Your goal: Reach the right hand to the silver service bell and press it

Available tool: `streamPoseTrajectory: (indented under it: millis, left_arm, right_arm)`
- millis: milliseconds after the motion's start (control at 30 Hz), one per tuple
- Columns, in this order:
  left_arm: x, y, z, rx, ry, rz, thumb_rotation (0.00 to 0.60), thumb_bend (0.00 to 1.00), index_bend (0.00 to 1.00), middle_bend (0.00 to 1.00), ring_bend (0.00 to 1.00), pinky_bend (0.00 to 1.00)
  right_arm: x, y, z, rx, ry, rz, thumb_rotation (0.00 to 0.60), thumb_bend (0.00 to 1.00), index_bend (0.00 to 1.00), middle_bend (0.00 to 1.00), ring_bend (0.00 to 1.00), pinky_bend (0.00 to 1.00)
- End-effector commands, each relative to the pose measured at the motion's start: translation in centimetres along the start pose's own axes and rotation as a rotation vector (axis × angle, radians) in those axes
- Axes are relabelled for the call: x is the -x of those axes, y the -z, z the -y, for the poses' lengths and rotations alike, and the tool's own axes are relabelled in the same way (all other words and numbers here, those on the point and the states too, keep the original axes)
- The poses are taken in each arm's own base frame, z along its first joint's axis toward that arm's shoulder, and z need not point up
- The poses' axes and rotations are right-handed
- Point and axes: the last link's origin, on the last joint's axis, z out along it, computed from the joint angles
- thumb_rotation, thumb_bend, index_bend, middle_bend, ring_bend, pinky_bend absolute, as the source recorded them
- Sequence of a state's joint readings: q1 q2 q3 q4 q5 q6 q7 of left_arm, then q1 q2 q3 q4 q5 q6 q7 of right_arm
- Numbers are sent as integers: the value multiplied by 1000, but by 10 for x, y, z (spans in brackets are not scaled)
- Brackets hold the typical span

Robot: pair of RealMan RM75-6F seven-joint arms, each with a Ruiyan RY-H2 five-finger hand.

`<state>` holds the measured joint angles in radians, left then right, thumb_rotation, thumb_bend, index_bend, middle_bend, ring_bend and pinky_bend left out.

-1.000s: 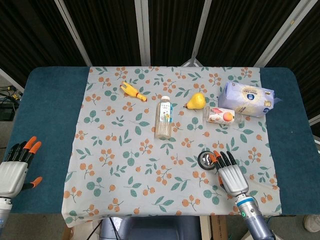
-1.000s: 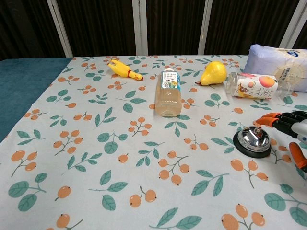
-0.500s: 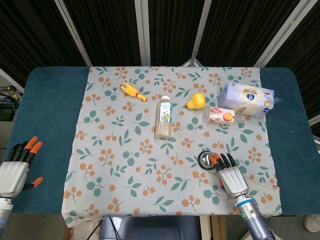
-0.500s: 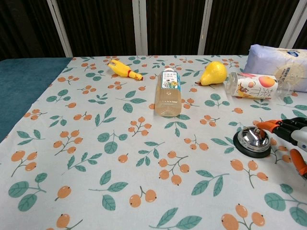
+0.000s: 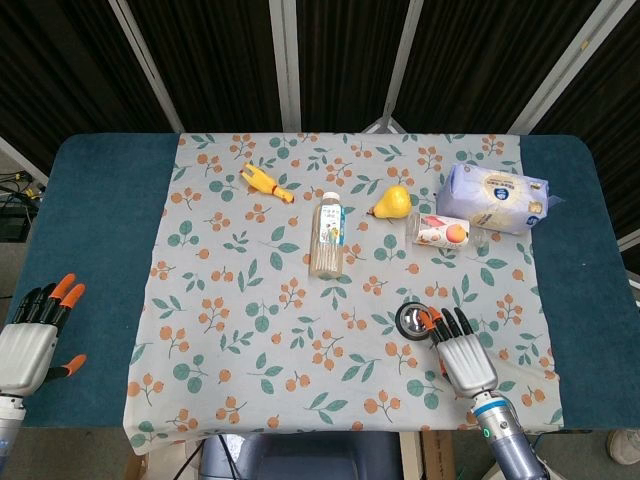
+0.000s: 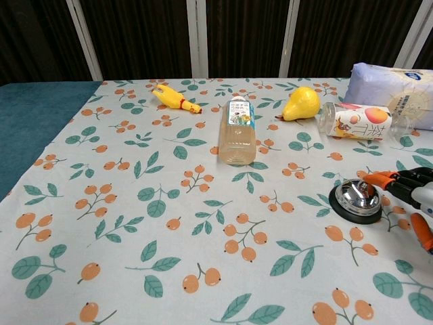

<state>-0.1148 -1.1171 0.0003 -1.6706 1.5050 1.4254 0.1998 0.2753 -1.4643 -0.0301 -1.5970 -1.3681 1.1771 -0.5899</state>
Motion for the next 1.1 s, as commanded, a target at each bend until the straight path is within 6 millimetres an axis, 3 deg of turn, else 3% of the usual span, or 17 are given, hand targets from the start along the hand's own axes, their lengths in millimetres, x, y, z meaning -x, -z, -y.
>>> streamPoseTrajectory:
  millis: [33,267,333,433,600,800,1000,1100]
  left_arm:
    - [0,0,0,-1,0,0,600,26,0,0,0,0]
    - [0,0,-2,2,-4,3,600,25,0,0,0,0]
    - [1,0,-1,0,-3,4,600,25,0,0,0,0]
    - [0,0,-1,0,-3,2,600,26,0,0,0,0]
    - [0,1,-1,1,-4,2,600,25,0,0,0,0]
    - [0,1,-2,5,-6,2,600,25,0,0,0,0]
    - [0,2,-1,10,-7,0,600,25,0,0,0,0]
    - [0,3,0,9,-7,4,600,25,0,0,0,0]
  right_arm:
    - [-1,0,0,1,-5,-5,600,905,0,0,0,0]
    - [-26,-8,-3,17,-79,-97,600,897,0,0,0,0]
    - [-40,-8,-7,18,-106,-163,600,827,0,0,0,0]
    - [-57,-5,-14,28,-130,-242,600,640,0,0,0,0]
    - [-73,14,-36,82,-133,-294,600,383,0,0,0,0]
    - [-73,46,-65,166,-100,-290,600,292,0,0,0,0]
    - [-69,79,-93,239,-95,-284,600,287,0,0,0,0]
    - [-68,85,-96,236,-100,-294,600,287,0,0,0,0]
